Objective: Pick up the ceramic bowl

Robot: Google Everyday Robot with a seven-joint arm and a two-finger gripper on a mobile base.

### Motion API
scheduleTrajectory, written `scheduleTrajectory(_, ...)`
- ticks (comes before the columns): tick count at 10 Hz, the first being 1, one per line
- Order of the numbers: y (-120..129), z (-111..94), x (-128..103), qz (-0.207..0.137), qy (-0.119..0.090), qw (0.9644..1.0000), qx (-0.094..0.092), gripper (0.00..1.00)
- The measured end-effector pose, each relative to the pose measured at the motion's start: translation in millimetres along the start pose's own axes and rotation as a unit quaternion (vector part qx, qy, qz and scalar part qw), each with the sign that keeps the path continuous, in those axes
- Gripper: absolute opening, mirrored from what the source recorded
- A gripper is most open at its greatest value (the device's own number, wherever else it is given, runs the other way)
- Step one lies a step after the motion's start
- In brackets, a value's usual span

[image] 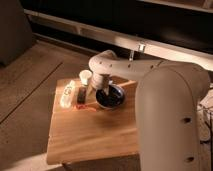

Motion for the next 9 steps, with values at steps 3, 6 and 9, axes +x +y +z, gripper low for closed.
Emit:
scheduleTrajectory(3,8.2,26.4,-10.1,0.014,0.017,0.9996,-0.017,0.65)
scheduleTrajectory(6,-7.5,50.5,-6.2,0.033,0.048,0.9982,-0.011,0.65)
scheduleTrajectory(9,-13.4,70.7,-1.6,0.041,0.078,0.9961,-0.005,0.65)
